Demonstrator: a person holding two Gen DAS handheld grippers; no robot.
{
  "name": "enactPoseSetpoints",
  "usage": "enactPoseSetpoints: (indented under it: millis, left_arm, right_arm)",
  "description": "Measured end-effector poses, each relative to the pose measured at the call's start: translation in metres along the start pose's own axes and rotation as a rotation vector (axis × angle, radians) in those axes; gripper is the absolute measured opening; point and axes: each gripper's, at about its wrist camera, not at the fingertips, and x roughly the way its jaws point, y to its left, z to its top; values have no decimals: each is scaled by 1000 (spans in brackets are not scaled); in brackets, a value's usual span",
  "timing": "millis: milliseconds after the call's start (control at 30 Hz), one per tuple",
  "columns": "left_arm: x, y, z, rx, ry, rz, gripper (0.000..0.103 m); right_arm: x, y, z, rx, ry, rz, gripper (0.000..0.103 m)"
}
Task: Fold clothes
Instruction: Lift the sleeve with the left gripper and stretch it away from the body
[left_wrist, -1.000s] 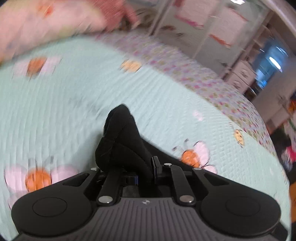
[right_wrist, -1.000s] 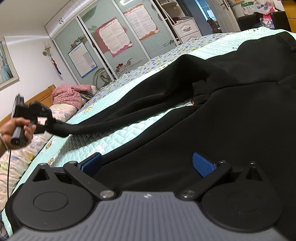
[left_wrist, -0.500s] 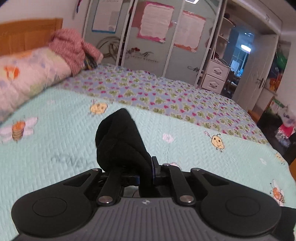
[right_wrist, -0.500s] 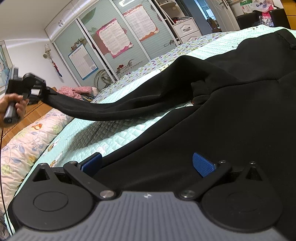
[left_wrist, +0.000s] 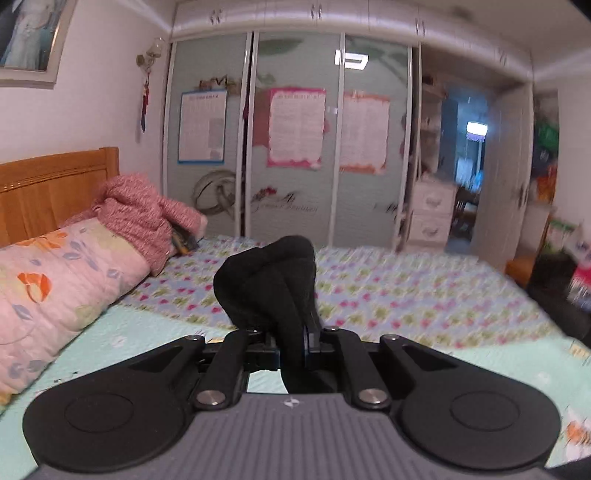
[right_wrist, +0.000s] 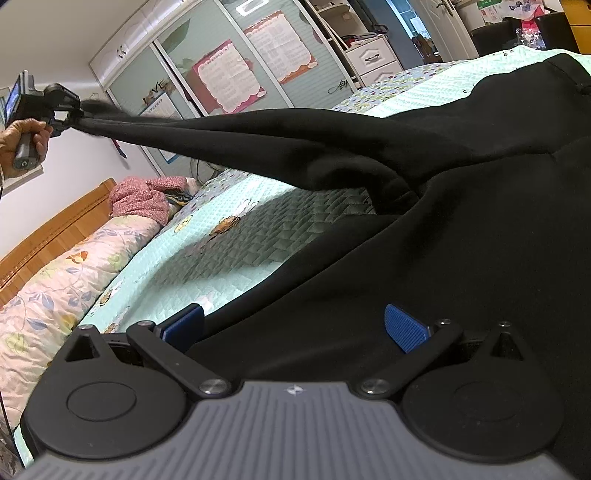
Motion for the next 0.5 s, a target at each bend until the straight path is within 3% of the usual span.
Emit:
enactPoseSetpoints:
  millis: [333, 500]
  left_arm:
    - [24, 18, -30, -23, 102, 69, 9]
    - [29, 8, -26, -11, 107, 80, 9]
  right_arm:
    - [0, -1, 0, 6, -2, 5, 103]
    - [0, -2, 1, 7, -2, 6, 103]
